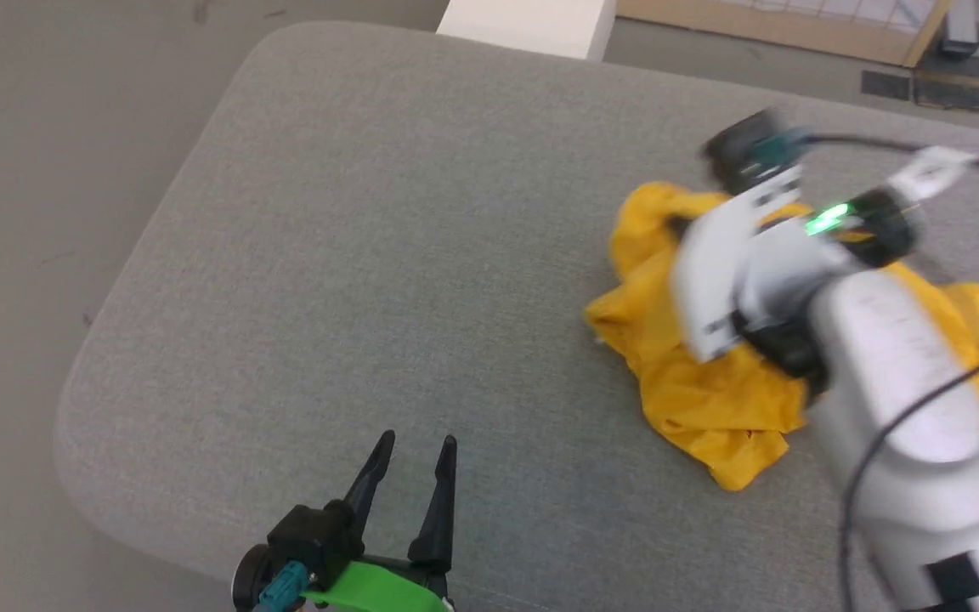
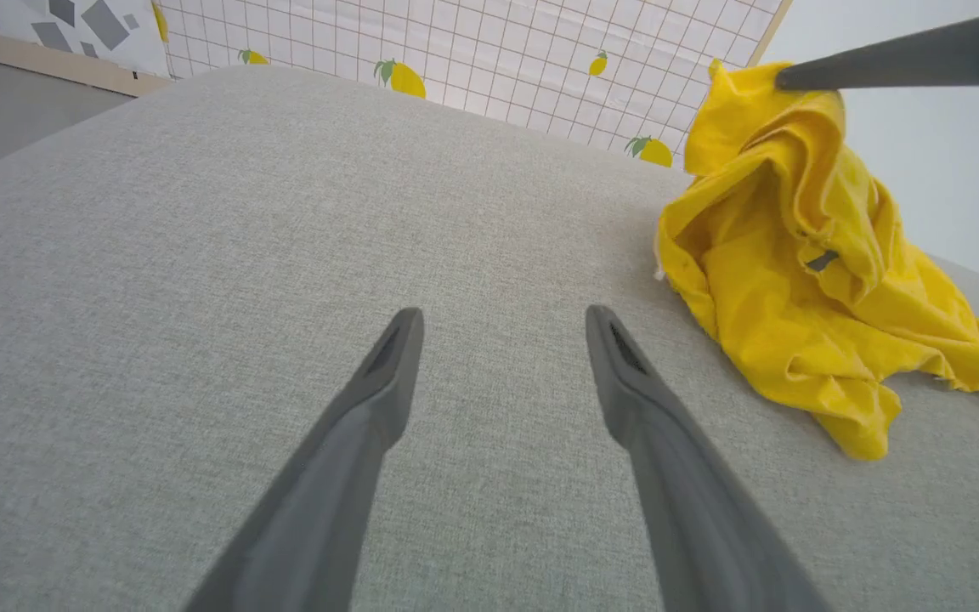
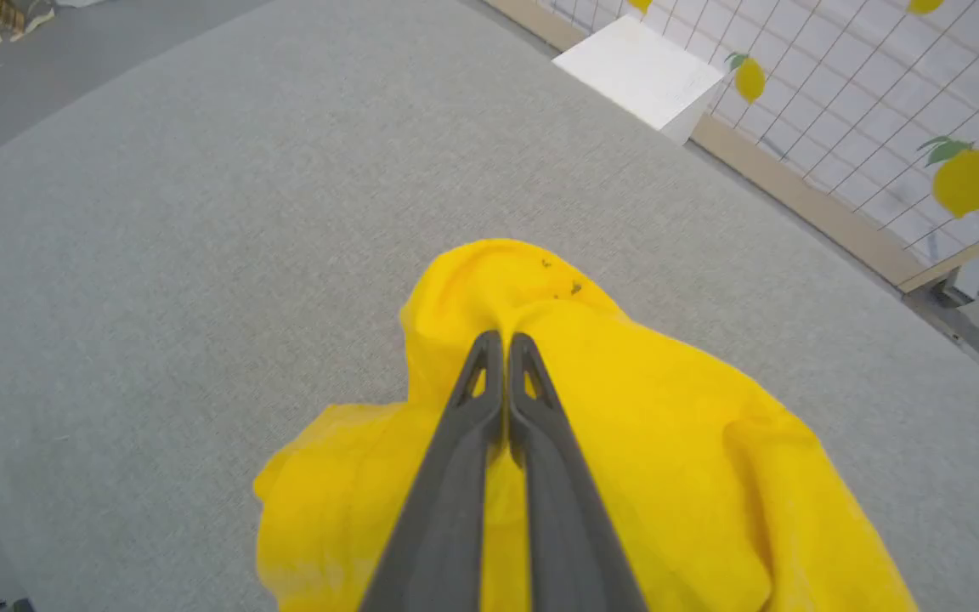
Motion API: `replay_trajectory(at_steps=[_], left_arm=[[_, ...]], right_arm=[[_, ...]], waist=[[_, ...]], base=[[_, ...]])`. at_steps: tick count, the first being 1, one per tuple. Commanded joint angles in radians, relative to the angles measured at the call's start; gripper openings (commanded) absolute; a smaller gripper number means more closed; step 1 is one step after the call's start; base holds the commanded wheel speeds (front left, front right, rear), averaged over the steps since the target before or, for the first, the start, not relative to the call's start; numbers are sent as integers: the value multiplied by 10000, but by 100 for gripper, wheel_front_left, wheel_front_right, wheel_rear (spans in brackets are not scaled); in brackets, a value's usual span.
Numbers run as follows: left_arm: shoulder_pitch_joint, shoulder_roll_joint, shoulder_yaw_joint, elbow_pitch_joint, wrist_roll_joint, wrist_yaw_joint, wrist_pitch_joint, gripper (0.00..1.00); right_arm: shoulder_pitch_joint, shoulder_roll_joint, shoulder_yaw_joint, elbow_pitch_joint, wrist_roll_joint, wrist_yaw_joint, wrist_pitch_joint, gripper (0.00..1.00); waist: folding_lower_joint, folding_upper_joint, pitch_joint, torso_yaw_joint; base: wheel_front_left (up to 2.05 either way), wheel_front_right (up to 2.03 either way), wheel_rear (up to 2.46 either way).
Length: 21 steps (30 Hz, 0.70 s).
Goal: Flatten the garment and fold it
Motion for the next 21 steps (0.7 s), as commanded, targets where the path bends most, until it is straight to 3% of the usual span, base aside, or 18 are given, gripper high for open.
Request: replay_trajectory(at_steps=[1,2,3,4,7,12,21], left_arm=[[-239,-26,-20,31,-133,46,-38,100],[-288,-26,-48,50,-152,43,-38,100],[-352,-26,-85,73,-175,39,-38,100],[-401,-26,-116,91,-192,34,-38,100],[-542,-26,-212,168,-250,45,-38,100],[-540,-26,-122,204,-250,135,-38,100],[-134,28,489,12,294,25,-38,100]], right_arm=[[-36,261,211,323,51,-15,-161,2],[-40,408,309,603,27,-15,-316,38],[-36,571,348,980,-18,-15,-543,91],[-36,677,381,1284,-47,-15,-717,100],[-118,913,440,2218,-33,-15,-1342,100],[-416,1006,483,2575,366,-15,-1986,100],[710,-80,-1039,206,801,-15,-2808,100]], waist=[[0,0,237,252],[0,0,287,317],[0,0,342,397],[0,0,369,455],[0,0,405,588],[0,0,269,393],[0,0,-197,-674]], base=[[0,0,0],[0,0,0],[0,0,0],[0,0,0],[0,0,0],[0,0,0],[0,0,0]])
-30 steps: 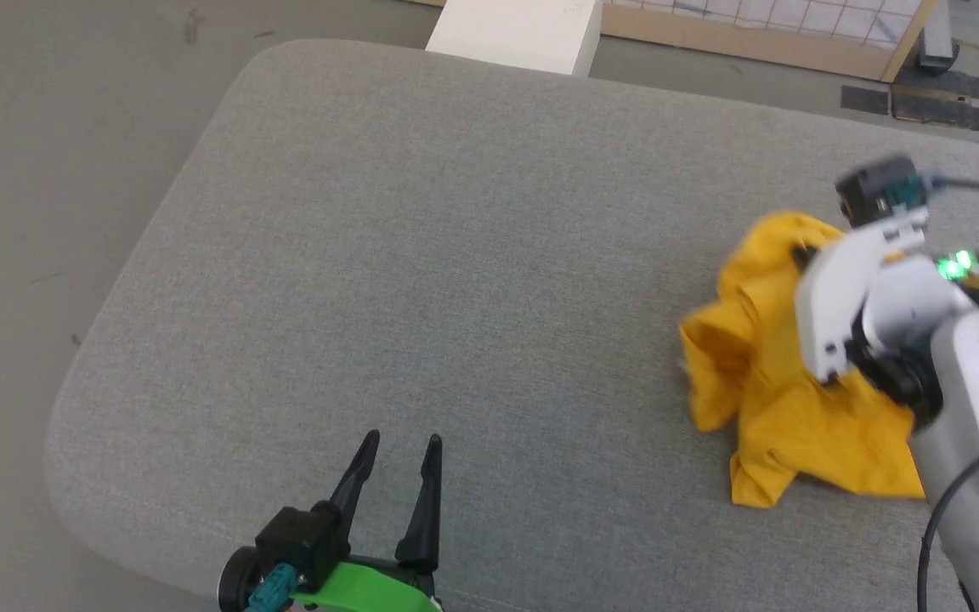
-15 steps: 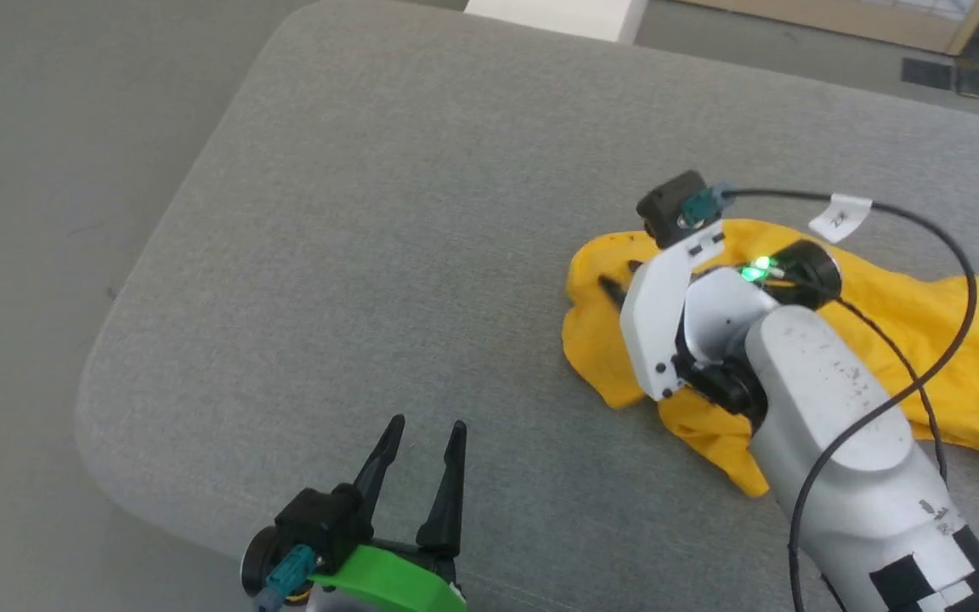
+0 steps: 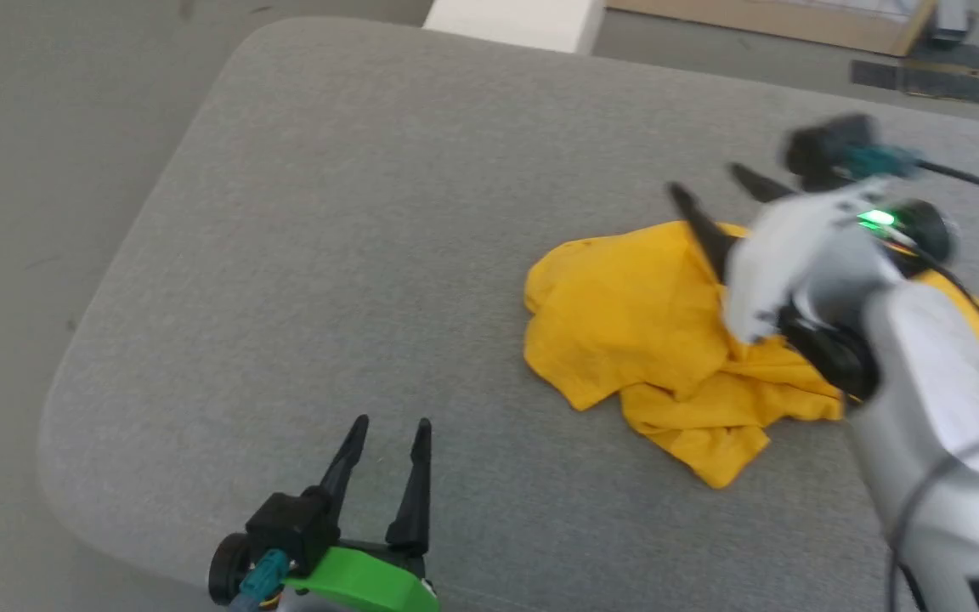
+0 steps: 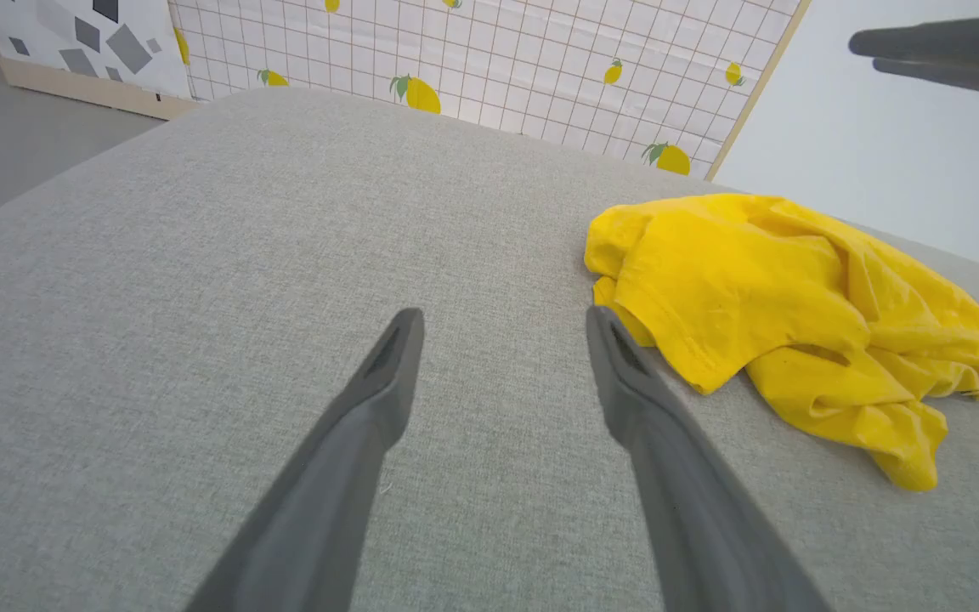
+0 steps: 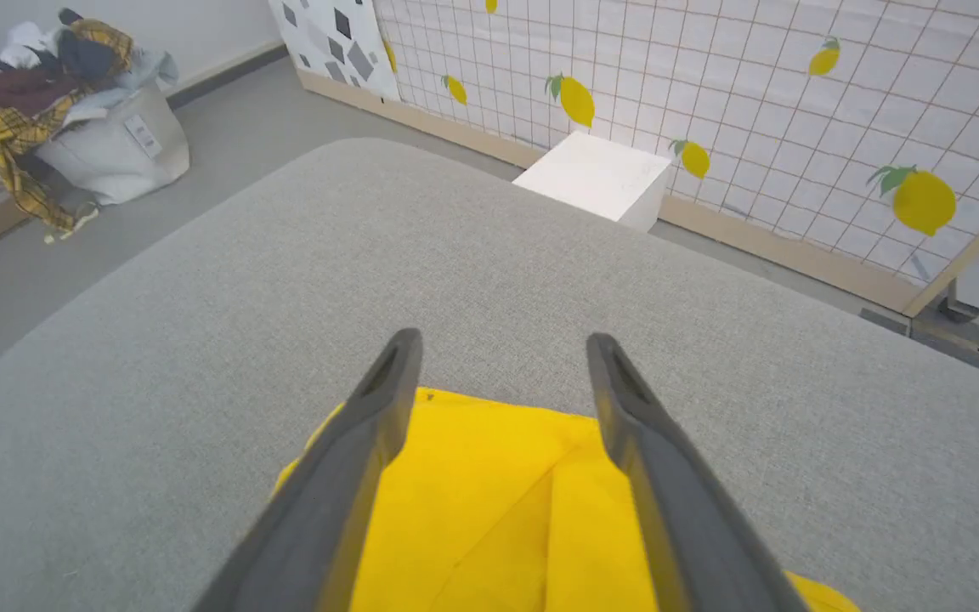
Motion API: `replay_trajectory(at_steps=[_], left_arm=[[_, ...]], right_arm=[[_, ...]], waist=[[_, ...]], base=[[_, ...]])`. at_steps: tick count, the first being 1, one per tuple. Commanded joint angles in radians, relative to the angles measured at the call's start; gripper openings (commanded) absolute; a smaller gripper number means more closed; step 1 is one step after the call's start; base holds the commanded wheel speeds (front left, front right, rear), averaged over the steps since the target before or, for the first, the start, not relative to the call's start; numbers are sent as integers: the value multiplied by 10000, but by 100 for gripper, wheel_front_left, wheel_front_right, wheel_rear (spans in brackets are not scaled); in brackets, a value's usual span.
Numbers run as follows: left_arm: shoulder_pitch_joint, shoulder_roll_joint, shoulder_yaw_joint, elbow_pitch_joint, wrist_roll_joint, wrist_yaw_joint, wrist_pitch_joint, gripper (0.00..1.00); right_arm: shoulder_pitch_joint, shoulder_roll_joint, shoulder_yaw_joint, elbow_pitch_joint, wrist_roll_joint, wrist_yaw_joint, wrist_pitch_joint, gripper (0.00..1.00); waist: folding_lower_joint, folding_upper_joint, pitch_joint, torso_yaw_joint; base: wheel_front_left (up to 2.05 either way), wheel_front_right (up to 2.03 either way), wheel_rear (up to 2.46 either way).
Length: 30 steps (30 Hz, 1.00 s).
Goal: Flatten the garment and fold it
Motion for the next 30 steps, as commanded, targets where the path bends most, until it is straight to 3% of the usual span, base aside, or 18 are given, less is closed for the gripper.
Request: replay_trajectory(at_steps=[1,4,9,13,19,24,30], left_arm=[[135,26,144,-127,116,-64,-38,100],[258,54,328,-366,285,-112,-38,100],[586,47,631,-905,629,-191,-38,100],[883,29,718,-1013,798,-232,-38,100],[1392,-9,935,-1168,714,-114,-38,100],[1369,63,744,-950,1194,-172,87,100],[19,270,-335,-854,1449,-799,2054,100]], right_arm=[[645,-155,-351,-463,-155,-15,-141,100],[1687,-173,-1292,-1608,-547,-15,-451,100],[3953,567,-3168,-3789,-1890,-15,-1648,100],[5745,1092,-4209,-4779,-2576,-15,-2697,100],[7778,1156,-4877,-4573,-1317,-15,-4142,100],[8008,1159,-4839,-4145,-993,-15,-4748,100],[7749,1160,-4862,-4149,-1006,-15,-4614,100]], waist=[[0,0,-308,-598],[0,0,-347,-912],[0,0,-380,-1408],[0,0,-427,-1606],[0,0,-642,-1793],[0,0,-828,-1953],[0,0,-751,-1909]], base=[[0,0,0],[0,0,0],[0,0,0],[0,0,0],[0,0,0],[0,0,0],[0,0,0]])
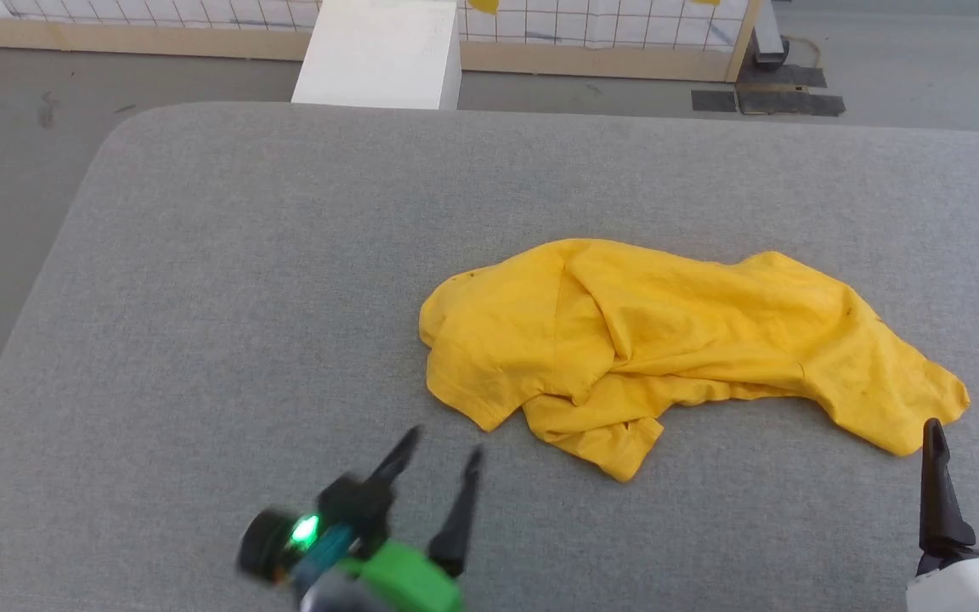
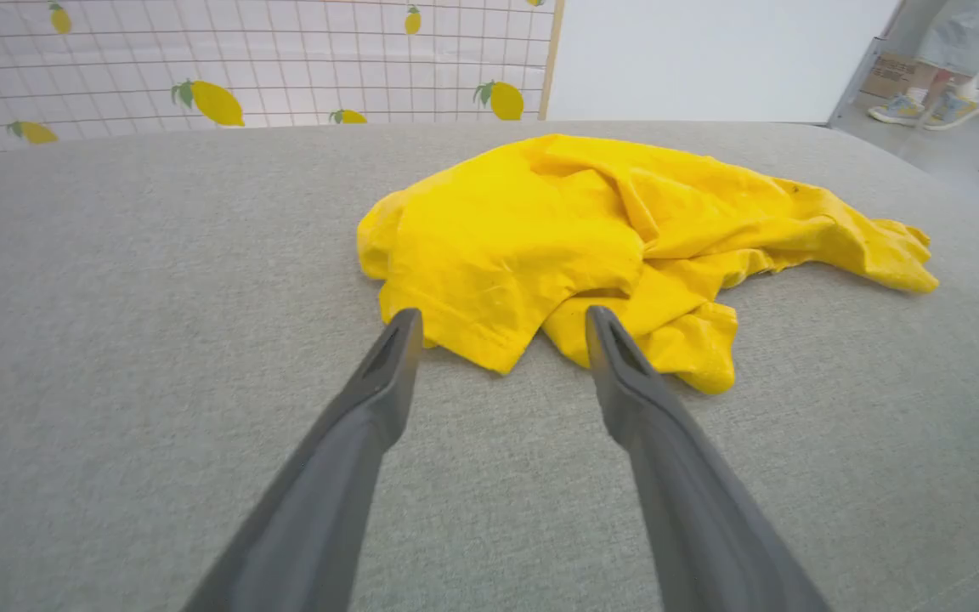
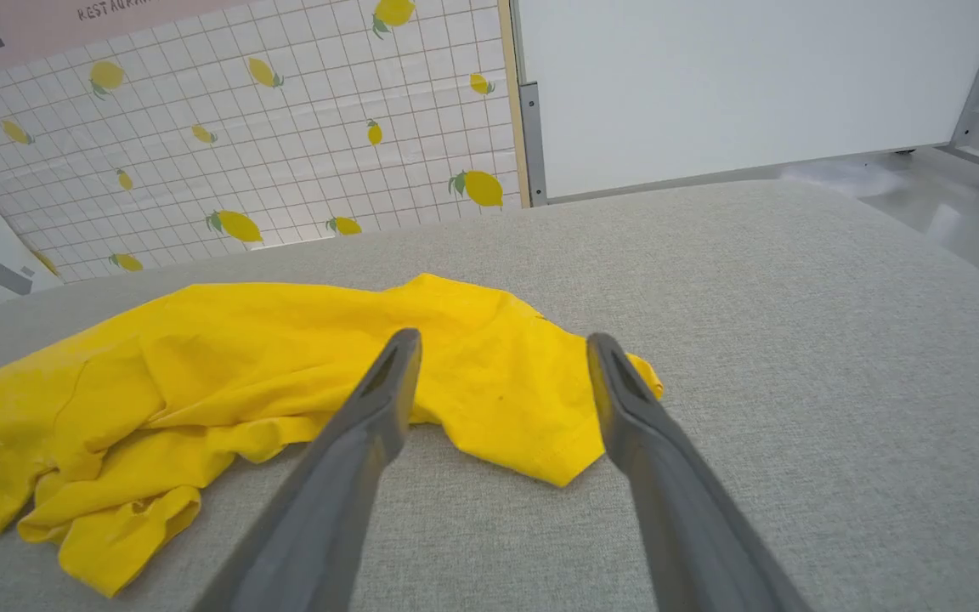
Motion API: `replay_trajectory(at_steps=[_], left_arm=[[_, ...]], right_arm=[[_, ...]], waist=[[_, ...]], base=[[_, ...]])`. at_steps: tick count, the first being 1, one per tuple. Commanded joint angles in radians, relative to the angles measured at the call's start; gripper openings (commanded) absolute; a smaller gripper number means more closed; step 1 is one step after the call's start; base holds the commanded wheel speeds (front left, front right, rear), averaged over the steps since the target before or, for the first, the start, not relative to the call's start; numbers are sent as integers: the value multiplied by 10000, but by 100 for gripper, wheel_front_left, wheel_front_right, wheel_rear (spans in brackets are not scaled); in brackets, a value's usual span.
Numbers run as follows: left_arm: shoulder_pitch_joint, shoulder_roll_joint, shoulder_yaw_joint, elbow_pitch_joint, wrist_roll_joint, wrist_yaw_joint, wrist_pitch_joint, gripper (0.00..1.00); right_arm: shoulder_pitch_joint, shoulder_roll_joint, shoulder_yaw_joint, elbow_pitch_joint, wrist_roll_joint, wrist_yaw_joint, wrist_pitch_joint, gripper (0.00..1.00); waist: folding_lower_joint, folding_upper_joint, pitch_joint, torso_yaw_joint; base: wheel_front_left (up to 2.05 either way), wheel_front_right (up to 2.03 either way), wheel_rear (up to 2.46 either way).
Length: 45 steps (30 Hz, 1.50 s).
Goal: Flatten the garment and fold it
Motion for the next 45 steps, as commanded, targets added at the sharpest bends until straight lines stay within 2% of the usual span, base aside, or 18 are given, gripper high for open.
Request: replay_trajectory(at_steps=[1,3,10,16,26,27,28,39,45], left_arm=[[-533,74,-215,46,-27,-136,401,100],[-1111,291,-491,304,116,-240,1016,100],[-2575,442,-448,2180,-387,-345,2361,100],[-3484,507,-291,3412,-453,-300,2388,100],[-4157,351,-133,4765,-700,-195,1773,100],[-4170,335,-144,4822,-715,-196,1697,45],[-4179,313,-156,4881,-746,-201,1596,0],[-4281,391,-289,4908,-1016,-290,1148,0],[-4222,634,-41,3845,-1301,-275,1020,0]], right_arm=[[-155,9,11,27,7,-13,44,100],[-191,10,72,62,26,-13,87,100],[-393,10,321,189,83,-13,155,100],[-544,10,405,172,67,-13,216,100],[-622,10,390,171,58,-13,298,100],[-632,10,376,165,54,-13,305,100],[-640,10,358,159,54,-13,313,100],[-563,10,208,212,49,-13,327,100],[-530,10,249,262,73,-13,342,100]], waist=[[0,0,82,10],[0,0,190,-28],[0,0,546,-249],[0,0,871,-444],[0,0,941,-591],[0,0,928,-591],[0,0,909,-587],[0,0,696,-309],[0,0,527,-182]], base=[[0,0,0],[0,0,0],[0,0,0],[0,0,0],[0,0,0],[0,0,0],[0,0,0],[0,0,0],[0,0,0]])
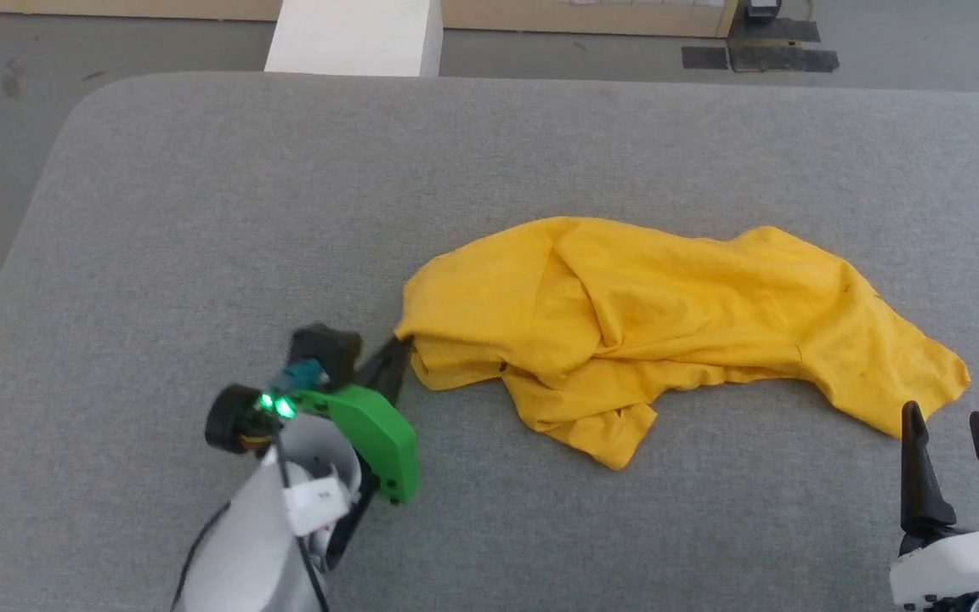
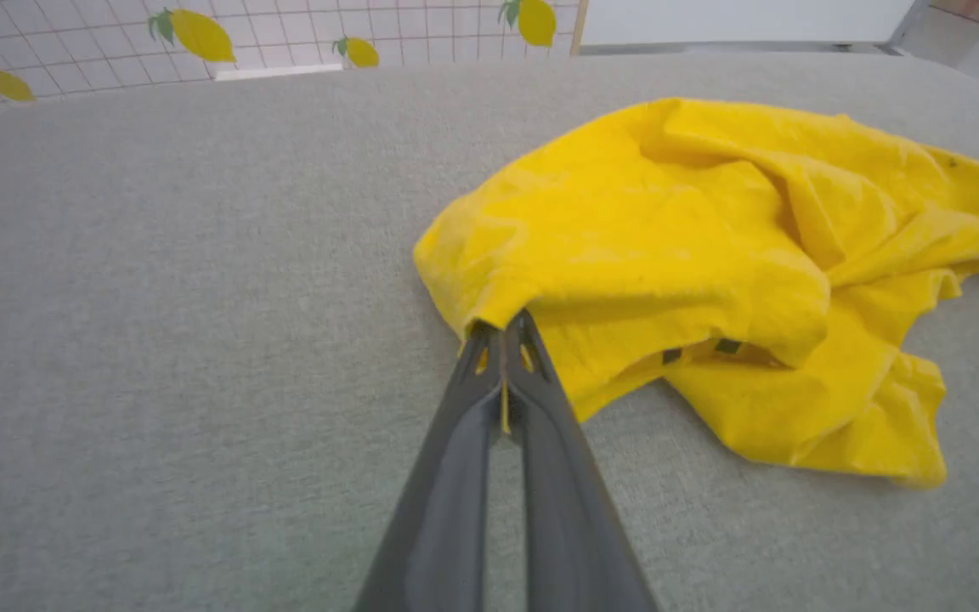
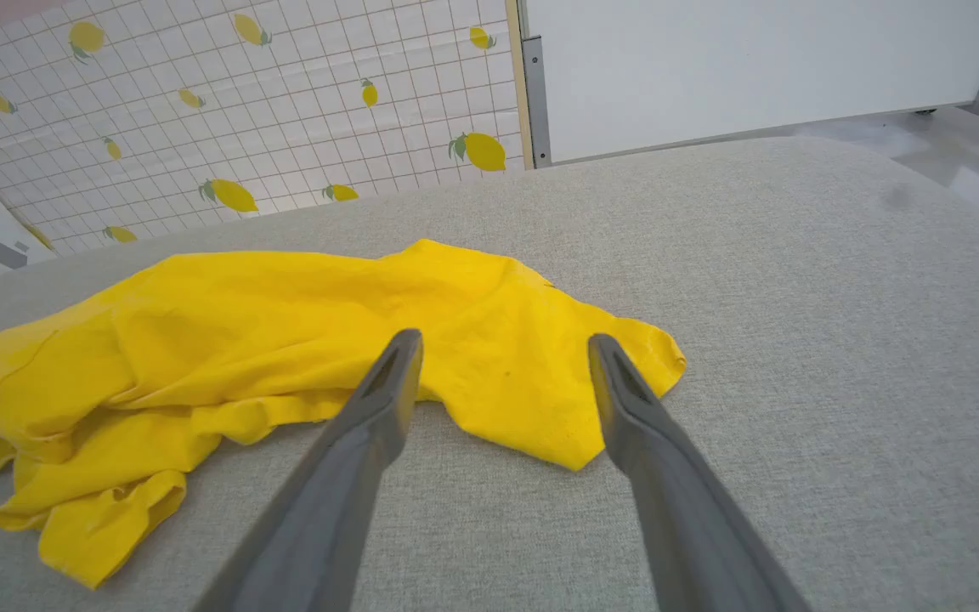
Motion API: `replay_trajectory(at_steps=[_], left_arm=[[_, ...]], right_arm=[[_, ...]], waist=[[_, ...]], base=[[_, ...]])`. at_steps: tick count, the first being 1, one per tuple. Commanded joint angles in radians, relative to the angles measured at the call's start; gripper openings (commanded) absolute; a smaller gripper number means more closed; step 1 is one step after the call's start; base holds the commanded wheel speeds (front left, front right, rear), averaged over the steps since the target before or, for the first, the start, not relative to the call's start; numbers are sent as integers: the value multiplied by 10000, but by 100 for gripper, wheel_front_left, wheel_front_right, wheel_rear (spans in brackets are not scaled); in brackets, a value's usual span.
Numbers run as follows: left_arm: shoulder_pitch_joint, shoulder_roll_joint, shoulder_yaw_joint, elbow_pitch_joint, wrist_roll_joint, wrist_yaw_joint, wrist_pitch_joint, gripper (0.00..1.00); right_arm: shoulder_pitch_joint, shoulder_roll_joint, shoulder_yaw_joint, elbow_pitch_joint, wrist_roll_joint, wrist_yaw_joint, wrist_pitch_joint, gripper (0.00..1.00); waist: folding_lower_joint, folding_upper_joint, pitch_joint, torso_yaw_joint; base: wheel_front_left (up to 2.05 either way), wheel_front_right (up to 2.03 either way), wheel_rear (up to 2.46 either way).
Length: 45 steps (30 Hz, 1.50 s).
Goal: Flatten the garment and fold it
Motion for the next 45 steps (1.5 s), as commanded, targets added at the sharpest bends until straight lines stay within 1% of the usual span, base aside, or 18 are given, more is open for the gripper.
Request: replay_trajectory(at_steps=[1,3,5,8,10,12,15,16,21,22,23,24,29,34,37,39,42,45], left_arm=[[-82,89,152,-495,-158,36,-70,0],[114,201,399,-1415,-335,171,-46,0],[398,392,738,-2395,-449,439,24,0],[1056,683,1511,-3640,-745,979,115,0],[1549,925,2037,-4030,-828,1333,98,0],[2018,963,2552,-4074,-1095,1610,-33,0],[2561,1102,2971,-3532,-1188,1818,-251,0],[2710,1159,2994,-3226,-1159,1830,-290,0],[2859,760,3075,-2238,-1571,1784,-677,0],[2831,697,3064,-2051,-1597,1777,-785,7],[2792,667,3046,-1930,-1583,1775,-882,69],[2726,604,3071,-1828,-1581,1807,-1079,100],[2553,426,3103,-1835,-1548,1762,-1995,100],[2907,134,2961,-2695,-1301,1641,-2885,100],[3273,-99,2790,-3216,-1042,1617,-3061,100],[3529,-251,2651,-3397,-916,1621,-3101,100],[3814,-410,2455,-3478,-832,1611,-3124,100],[3877,-465,2354,-3461,-727,1568,-3133,100]], right_arm=[[-47,7,12,27,27,-13,-8,100],[-7,7,13,46,53,-13,-16,100],[36,7,9,75,89,-13,-30,100],[57,7,17,108,122,-13,-59,100],[37,7,20,123,134,-13,-65,100],[0,7,16,134,131,-13,-70,100],[-72,7,2,161,89,-13,-56,100],[-106,7,15,172,71,-13,-42,100],[-207,7,-14,199,6,-13,8,100],[-218,7,-11,210,-7,-13,28,100],[-225,7,-1,219,-18,-13,46,100],[-232,7,8,232,-26,-13,61,100],[-279,7,46,252,-69,-13,129,100],[-601,7,252,-45,-381,-13,476,100],[-1072,7,383,-275,-556,-13,991,100],[-1479,7,437,-384,-646,-13,1578,100],[-2168,7,532,-337,-984,-13,2921,100],[-2855,-333,875,-85,-1253,-13,4234,100]], waist=[[0,0,-52,47],[0,0,-69,66],[0,0,-48,86],[0,0,38,91],[0,0,125,88],[0,0,217,94],[0,0,327,100],[0,0,363,89],[0,0,475,121],[0,0,490,142],[0,0,501,160],[0,0,504,185],[0,0,414,262],[0,0,297,327],[0,0,272,435],[0,0,263,518],[0,0,278,627],[0,0,354,768]], base=[[0,0,0],[0,0,0],[0,0,0],[0,0,0],[0,0,0],[0,0,0],[0,0,0],[0,0,0],[0,0,0],[0,0,0],[0,0,0],[0,0,0],[0,0,0],[0,0,0],[0,0,0],[0,0,0],[0,0,0],[0,0,0]])
